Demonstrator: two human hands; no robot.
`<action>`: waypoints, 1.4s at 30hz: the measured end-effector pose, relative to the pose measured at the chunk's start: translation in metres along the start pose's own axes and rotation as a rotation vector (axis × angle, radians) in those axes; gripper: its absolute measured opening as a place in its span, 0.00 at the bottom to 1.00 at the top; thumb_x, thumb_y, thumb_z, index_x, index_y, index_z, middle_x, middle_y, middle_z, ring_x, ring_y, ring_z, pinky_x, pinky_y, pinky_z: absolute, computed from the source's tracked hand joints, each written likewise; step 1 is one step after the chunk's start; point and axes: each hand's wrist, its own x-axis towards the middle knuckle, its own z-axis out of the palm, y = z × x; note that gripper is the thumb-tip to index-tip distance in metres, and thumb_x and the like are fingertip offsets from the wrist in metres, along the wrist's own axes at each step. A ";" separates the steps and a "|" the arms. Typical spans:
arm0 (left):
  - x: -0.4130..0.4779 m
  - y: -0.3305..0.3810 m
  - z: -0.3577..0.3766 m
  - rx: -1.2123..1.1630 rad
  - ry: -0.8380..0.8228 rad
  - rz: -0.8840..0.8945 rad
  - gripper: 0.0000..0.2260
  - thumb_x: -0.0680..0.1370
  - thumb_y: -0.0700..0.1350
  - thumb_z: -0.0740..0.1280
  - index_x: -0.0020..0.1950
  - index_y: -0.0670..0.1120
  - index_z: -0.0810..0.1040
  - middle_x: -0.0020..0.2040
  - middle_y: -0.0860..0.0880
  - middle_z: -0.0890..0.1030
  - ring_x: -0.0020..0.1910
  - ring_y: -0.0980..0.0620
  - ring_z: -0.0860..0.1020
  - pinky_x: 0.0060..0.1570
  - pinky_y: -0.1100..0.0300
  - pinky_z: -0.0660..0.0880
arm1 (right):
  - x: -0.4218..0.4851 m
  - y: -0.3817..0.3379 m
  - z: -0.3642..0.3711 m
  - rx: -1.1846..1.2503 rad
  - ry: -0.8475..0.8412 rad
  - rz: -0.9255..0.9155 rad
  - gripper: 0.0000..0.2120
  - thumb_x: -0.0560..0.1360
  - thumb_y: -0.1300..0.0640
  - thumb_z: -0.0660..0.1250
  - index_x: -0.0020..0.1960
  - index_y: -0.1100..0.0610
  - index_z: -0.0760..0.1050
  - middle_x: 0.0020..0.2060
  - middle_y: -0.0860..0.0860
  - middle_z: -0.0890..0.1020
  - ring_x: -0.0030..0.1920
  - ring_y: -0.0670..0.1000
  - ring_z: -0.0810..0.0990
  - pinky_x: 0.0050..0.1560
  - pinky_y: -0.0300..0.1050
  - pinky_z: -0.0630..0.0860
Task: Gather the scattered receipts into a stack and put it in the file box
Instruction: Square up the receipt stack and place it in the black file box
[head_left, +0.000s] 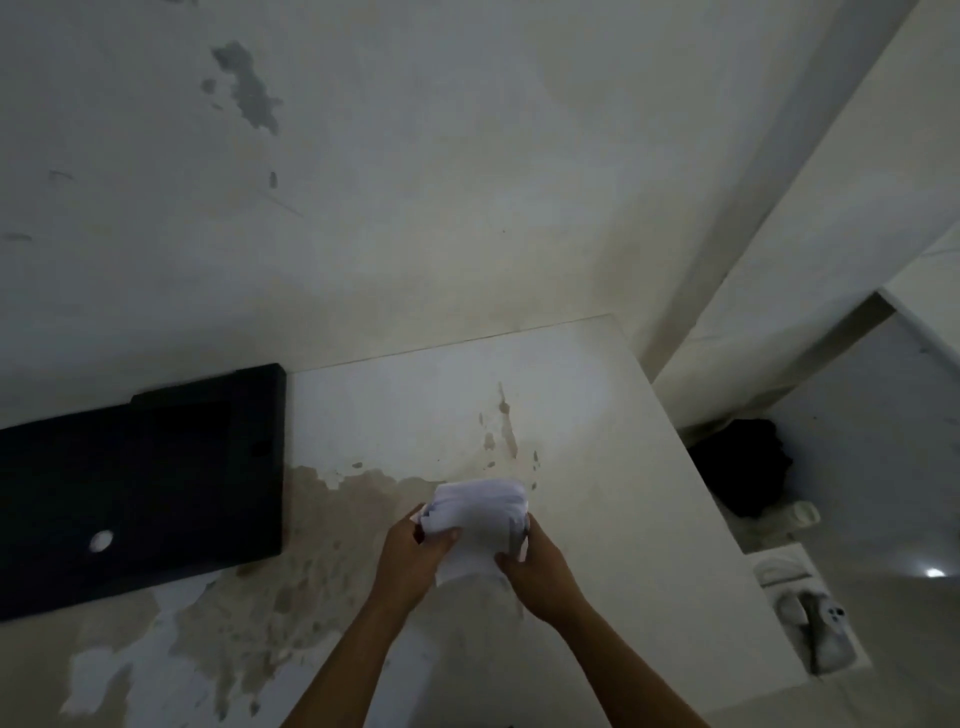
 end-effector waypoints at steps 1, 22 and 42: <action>0.002 0.000 0.004 0.008 0.014 0.000 0.05 0.75 0.43 0.72 0.49 0.45 0.80 0.43 0.50 0.84 0.47 0.49 0.83 0.38 0.67 0.76 | 0.003 0.002 -0.002 -0.030 -0.040 -0.003 0.18 0.80 0.56 0.66 0.69 0.59 0.71 0.64 0.58 0.78 0.63 0.51 0.76 0.52 0.28 0.70; 0.012 0.005 0.015 -0.150 0.006 0.065 0.25 0.69 0.48 0.77 0.63 0.45 0.74 0.55 0.50 0.81 0.50 0.60 0.81 0.50 0.60 0.77 | 0.020 -0.010 0.008 0.104 0.121 -0.047 0.19 0.76 0.54 0.71 0.65 0.53 0.72 0.56 0.47 0.81 0.52 0.40 0.80 0.57 0.41 0.79; 0.011 0.017 0.036 -0.212 0.188 0.201 0.19 0.75 0.63 0.62 0.56 0.50 0.75 0.50 0.47 0.81 0.48 0.52 0.82 0.47 0.60 0.79 | 0.032 -0.068 0.002 0.403 0.250 0.100 0.15 0.77 0.43 0.66 0.56 0.53 0.76 0.48 0.50 0.83 0.47 0.50 0.83 0.43 0.37 0.81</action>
